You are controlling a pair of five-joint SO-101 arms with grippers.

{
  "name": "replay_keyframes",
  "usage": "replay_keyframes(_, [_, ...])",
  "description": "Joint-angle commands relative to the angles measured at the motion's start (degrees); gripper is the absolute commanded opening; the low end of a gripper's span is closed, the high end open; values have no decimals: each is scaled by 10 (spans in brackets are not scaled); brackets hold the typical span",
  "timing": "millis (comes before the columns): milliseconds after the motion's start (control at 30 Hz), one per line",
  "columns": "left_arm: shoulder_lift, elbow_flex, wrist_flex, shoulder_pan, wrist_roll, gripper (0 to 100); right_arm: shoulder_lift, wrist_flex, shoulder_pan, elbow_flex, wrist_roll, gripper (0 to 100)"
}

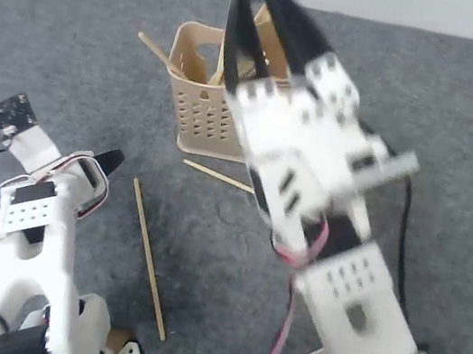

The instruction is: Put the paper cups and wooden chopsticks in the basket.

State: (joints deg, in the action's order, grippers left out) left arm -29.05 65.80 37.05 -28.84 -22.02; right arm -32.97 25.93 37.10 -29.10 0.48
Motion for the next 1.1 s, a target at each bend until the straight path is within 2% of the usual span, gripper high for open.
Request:
replay_keyframes(0, [-4,-10,-16,4,-3,375,123,11,-22,138,11,13])
replay_keyframes(200, [-4,-10,-16,4,-3,375,284,11,-61,265,10,13])
replay_keyframes(400, [-4,-11,-17,4,-3,375,333,12,-72,251,8,13])
replay_keyframes(467, [-4,-12,-17,4,-3,375,324,12,-72,221,-11,18])
replay_keyframes(633, [-3,-13,-17,4,-3,375,263,13,-80,121,-85,107])
replay_keyframes(867, [-3,-13,-17,5,-3,375,165,7,-83,29,-127,106])
replay_keyframes(1067, [-3,-13,-17,5,-3,375,42,7,-84,-17,-238,106])
